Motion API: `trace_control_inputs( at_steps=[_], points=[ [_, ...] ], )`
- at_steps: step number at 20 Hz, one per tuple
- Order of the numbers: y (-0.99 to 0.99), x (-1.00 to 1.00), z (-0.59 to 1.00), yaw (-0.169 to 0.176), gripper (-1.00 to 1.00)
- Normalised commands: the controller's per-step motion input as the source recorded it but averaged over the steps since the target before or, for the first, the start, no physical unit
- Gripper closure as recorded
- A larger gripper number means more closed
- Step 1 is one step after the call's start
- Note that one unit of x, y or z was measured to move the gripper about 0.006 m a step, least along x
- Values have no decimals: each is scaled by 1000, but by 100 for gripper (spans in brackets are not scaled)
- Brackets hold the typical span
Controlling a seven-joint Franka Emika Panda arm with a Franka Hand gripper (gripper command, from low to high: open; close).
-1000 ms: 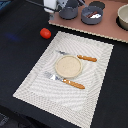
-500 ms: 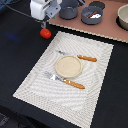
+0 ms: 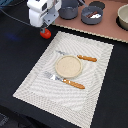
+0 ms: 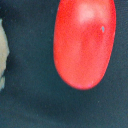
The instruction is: Place the fish, sausage, and tomato into the frying pan.
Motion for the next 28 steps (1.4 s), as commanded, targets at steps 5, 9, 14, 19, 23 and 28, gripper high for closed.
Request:
trace_control_inputs(
  at_steps=[5, 9, 14, 19, 23, 28],
  points=[
    [-14, -285, -524, -44, -100],
    [0, -321, -549, -34, 100],
    [79, -466, -495, -10, 100],
    [107, -438, -408, 0, 100],
    [31, -158, 95, 0, 100],
    [250, 898, 1000, 37, 100]
  ],
)
